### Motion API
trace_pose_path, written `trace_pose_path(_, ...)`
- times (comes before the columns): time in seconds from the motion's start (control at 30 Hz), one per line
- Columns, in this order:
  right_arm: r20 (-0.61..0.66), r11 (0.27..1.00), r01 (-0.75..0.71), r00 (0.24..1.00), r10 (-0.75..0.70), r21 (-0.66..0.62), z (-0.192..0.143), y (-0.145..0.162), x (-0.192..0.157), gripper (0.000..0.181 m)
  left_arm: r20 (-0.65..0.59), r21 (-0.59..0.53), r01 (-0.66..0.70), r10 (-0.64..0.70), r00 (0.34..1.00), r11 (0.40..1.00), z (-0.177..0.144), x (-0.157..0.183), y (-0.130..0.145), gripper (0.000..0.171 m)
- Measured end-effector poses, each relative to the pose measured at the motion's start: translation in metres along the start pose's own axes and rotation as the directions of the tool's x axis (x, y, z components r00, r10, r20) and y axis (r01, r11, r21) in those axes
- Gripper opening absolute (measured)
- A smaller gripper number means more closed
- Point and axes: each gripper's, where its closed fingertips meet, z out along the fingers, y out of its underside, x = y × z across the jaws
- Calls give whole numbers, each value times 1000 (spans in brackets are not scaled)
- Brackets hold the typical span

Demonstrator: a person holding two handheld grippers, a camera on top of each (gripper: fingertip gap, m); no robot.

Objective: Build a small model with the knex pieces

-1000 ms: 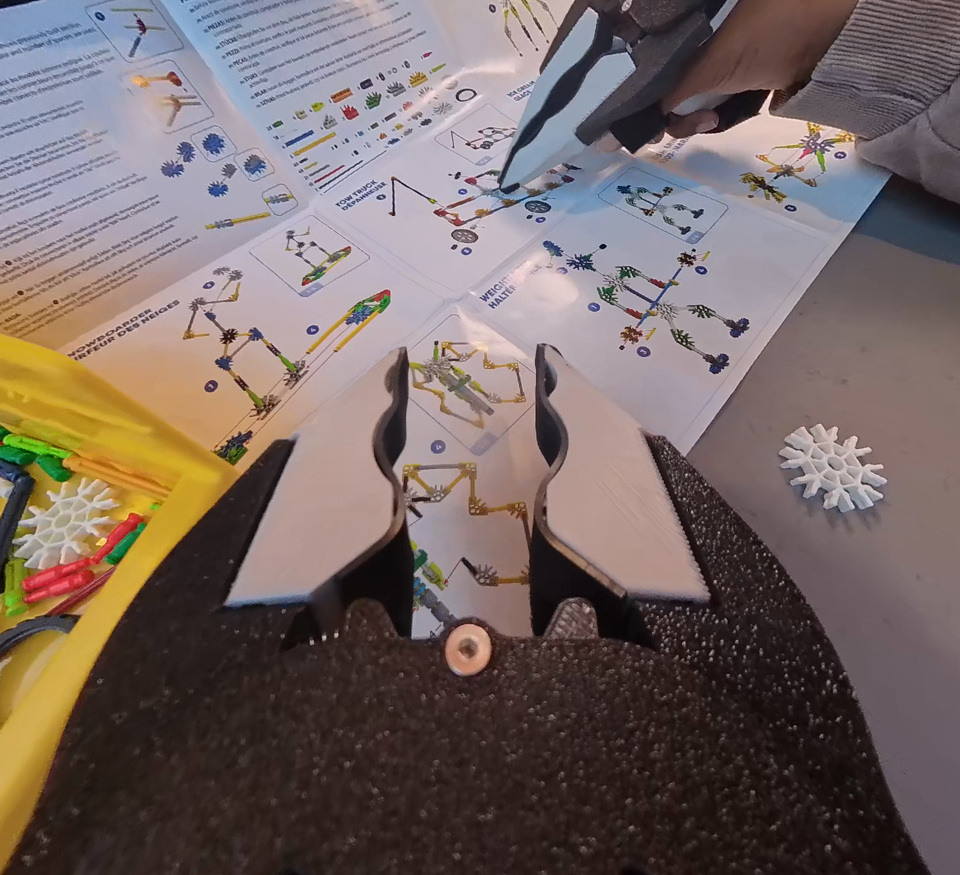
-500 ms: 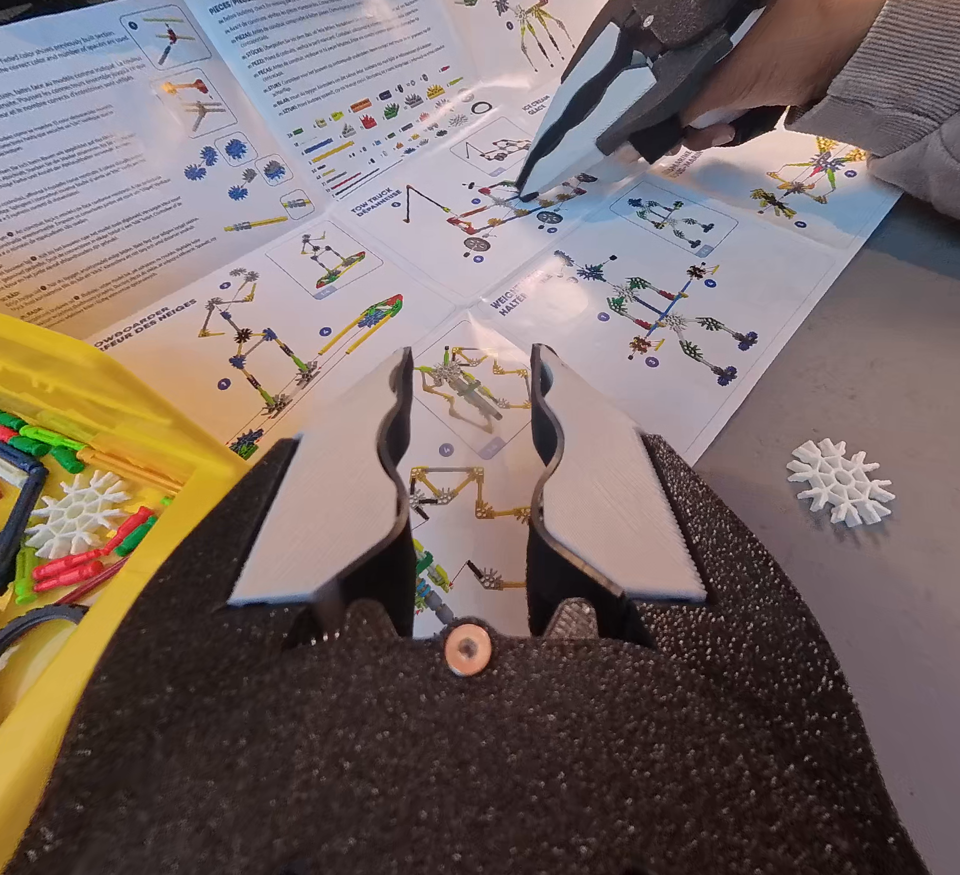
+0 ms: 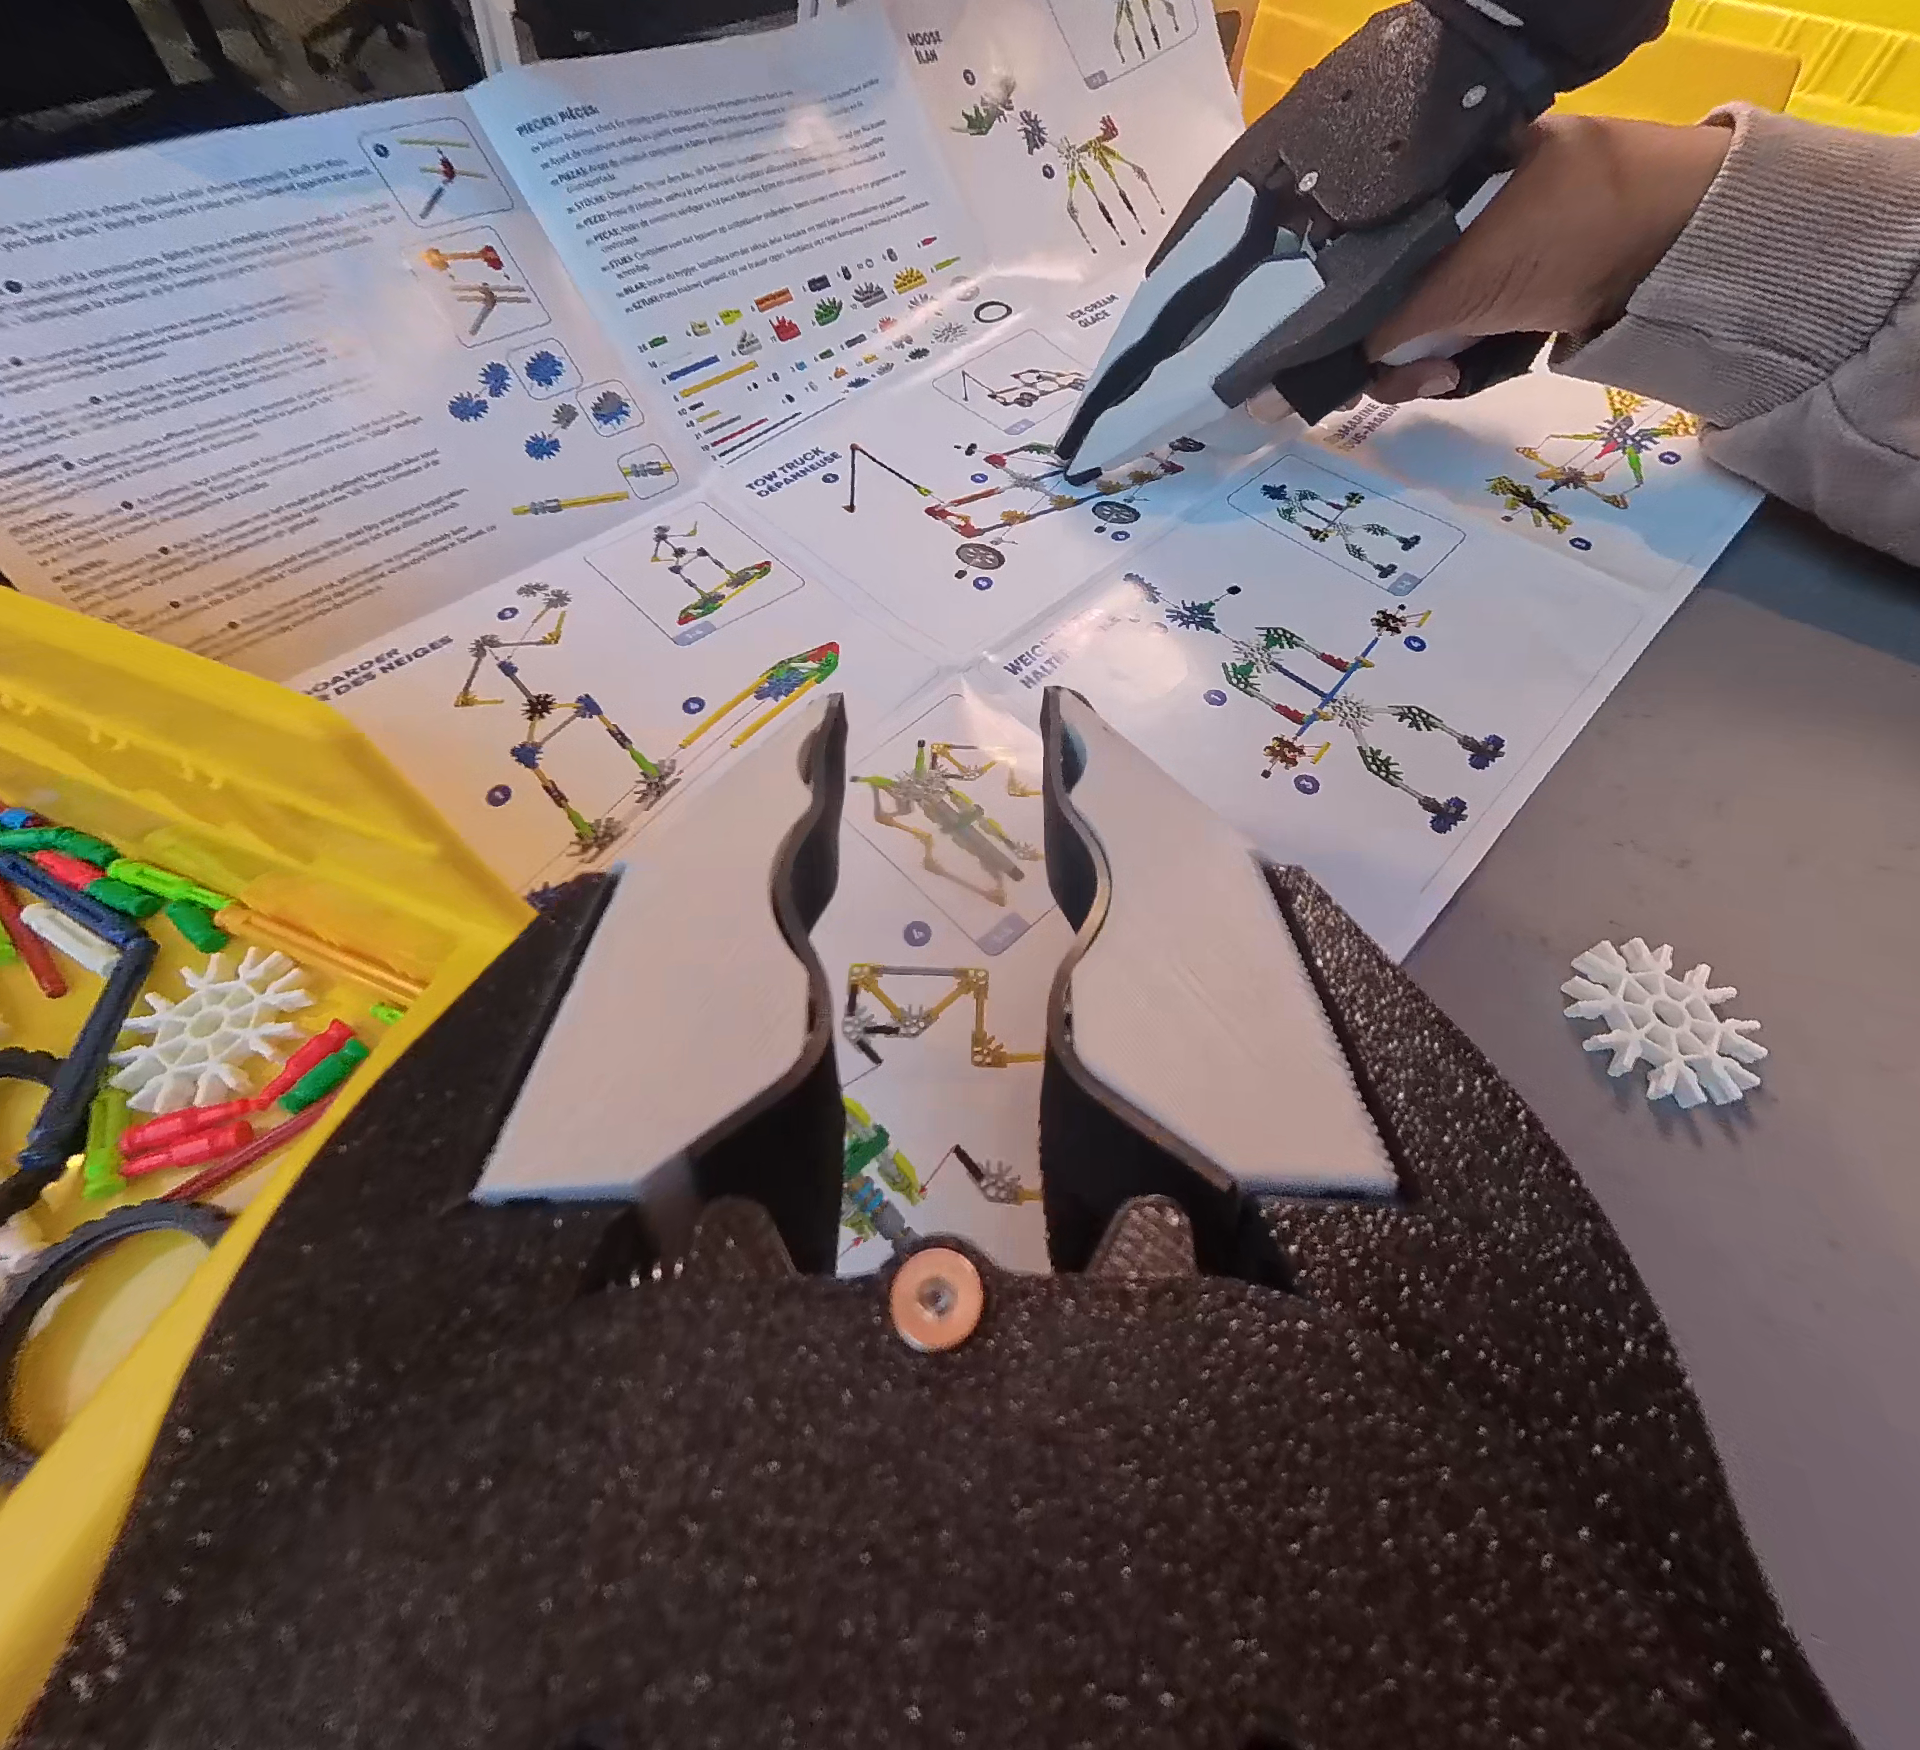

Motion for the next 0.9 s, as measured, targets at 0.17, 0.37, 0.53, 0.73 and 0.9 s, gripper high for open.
trace_pose_path(0.17,-23,1000,5,1000,-5,8,-11,-1,5,12,230,61,-69,53,972,996,-29,-60,-35,31)
trace_pose_path(0.37,72,981,-78,995,66,180,-54,-32,-18,14,444,-123,41,18,896,992,-54,-166,-50,33)
trace_pose_path(0.53,160,953,-121,984,79,279,-95,-38,-60,14,461,-320,155,11,887,935,-35,-221,-22,32)
trace_pose_path(0.73,127,921,-208,976,175,329,-126,-10,-76,15,444,-497,281,-37,895,821,-13,-246,41,28)
trace_pose_path(0.9,105,884,-272,962,251,380,-135,3,-72,15,418,-562,338,-93,904,755,-7,-238,75,26)
